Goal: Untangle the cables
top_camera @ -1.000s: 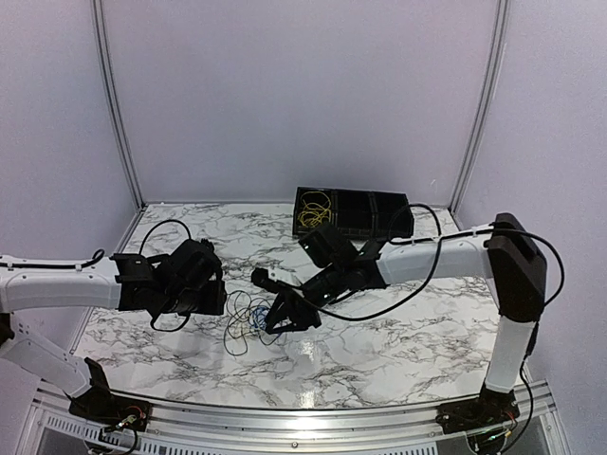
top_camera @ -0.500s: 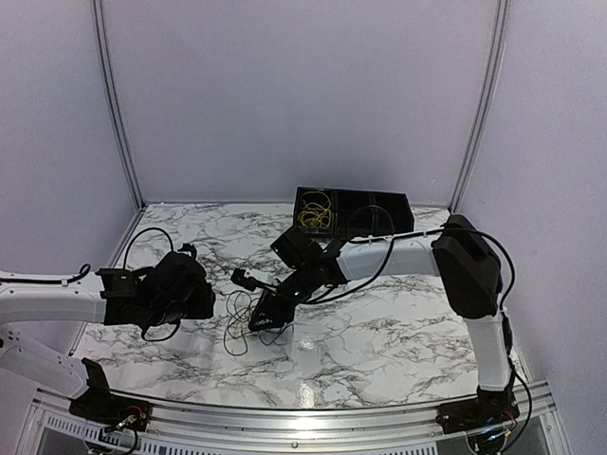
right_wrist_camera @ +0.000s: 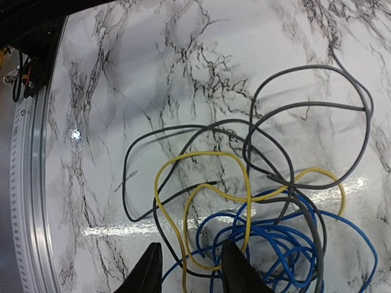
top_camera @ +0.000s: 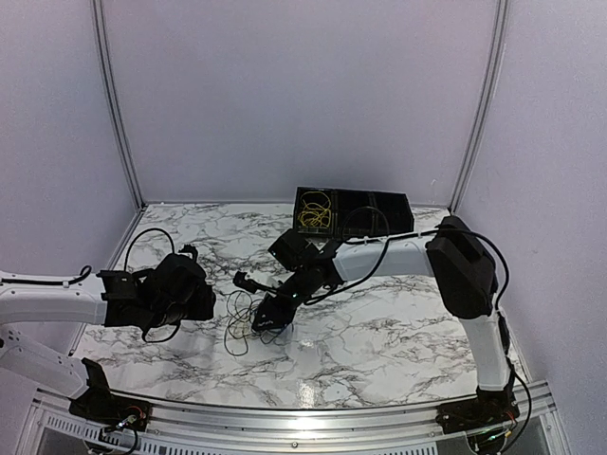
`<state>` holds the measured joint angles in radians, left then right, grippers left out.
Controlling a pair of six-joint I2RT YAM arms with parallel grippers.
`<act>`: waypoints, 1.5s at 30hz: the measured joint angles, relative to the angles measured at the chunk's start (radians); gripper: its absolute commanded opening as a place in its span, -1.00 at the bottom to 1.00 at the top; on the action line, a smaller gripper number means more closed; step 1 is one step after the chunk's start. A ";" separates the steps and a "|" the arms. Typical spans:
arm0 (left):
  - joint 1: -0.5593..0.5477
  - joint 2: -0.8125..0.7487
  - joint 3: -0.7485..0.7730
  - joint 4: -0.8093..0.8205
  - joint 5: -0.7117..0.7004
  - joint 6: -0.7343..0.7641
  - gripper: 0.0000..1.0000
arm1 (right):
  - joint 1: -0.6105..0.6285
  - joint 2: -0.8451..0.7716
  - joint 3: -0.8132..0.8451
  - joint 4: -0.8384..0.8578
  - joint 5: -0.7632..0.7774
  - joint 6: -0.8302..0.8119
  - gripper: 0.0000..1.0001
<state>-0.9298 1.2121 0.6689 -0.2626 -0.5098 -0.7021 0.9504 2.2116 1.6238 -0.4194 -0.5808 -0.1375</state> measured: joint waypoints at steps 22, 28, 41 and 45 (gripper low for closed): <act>0.002 0.017 -0.023 0.034 0.014 0.010 0.19 | 0.000 -0.018 0.001 -0.013 0.093 0.033 -0.32; 0.002 0.017 -0.024 0.035 0.020 0.011 0.19 | 0.000 0.012 0.029 -0.022 0.077 0.040 -0.56; 0.002 0.032 -0.024 0.117 0.122 0.082 0.15 | 0.000 -0.084 0.023 -0.059 0.060 0.030 -1.00; 0.002 -0.004 -0.040 0.205 0.188 0.124 0.17 | 0.000 -0.171 0.077 -0.101 0.040 0.000 -1.00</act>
<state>-0.9283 1.2083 0.6285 -0.0578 -0.3214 -0.5781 0.9508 2.0411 1.7008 -0.5201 -0.5404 -0.1371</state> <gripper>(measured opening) 0.580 0.020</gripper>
